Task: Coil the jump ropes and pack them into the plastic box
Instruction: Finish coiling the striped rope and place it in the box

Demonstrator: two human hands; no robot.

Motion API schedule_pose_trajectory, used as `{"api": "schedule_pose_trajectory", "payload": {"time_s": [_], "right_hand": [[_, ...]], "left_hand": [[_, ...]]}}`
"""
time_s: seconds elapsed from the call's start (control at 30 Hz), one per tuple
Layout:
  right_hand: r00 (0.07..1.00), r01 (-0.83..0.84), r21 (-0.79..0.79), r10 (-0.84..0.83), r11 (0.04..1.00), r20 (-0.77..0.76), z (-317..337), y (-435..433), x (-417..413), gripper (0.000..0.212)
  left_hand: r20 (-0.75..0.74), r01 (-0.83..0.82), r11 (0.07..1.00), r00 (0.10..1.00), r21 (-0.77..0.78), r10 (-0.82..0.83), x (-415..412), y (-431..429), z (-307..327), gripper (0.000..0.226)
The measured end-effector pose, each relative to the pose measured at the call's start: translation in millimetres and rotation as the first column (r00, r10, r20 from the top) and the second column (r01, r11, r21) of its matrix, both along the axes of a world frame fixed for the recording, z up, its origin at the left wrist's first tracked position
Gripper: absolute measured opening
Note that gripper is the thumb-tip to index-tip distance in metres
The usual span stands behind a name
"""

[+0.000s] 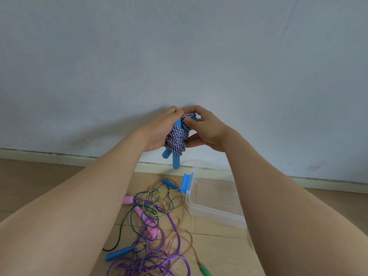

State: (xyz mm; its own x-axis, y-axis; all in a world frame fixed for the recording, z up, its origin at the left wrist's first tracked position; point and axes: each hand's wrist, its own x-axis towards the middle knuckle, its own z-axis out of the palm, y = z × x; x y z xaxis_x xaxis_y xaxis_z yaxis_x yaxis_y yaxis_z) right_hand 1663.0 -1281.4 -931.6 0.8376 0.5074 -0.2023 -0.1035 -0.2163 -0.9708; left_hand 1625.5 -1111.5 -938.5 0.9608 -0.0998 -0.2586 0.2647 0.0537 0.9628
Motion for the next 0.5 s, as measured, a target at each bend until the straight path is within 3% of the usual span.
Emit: {"api": "schedule_pose_trajectory", "payload": {"time_s": [0.13,0.27,0.4,0.5], "right_hand": [[0.94,0.151,-0.179,-0.085,0.972,0.33,-4.7,1.9,5.0,0.021],[0.787,0.249,-0.26,-0.038,0.933,0.616,-4.8,9.7,6.7,0.018],[0.645,0.314,-0.345,0.069,0.885,0.761,-6.0,13.2,8.4,0.014],[0.622,0.33,-0.453,0.171,0.828,0.764,-7.2,17.0,7.1,0.022]], "left_hand": [[-0.025,0.031,0.999,0.999,0.019,-0.031,0.7,3.4,-1.0,0.012],[0.01,0.015,1.0,1.0,0.006,-0.015,2.5,3.6,-2.5,0.013],[-0.003,-0.071,0.997,0.997,-0.001,0.071,5.3,6.4,-10.2,0.034],[0.012,-0.049,0.998,0.999,0.031,0.049,5.6,9.2,-12.0,0.025]]}}
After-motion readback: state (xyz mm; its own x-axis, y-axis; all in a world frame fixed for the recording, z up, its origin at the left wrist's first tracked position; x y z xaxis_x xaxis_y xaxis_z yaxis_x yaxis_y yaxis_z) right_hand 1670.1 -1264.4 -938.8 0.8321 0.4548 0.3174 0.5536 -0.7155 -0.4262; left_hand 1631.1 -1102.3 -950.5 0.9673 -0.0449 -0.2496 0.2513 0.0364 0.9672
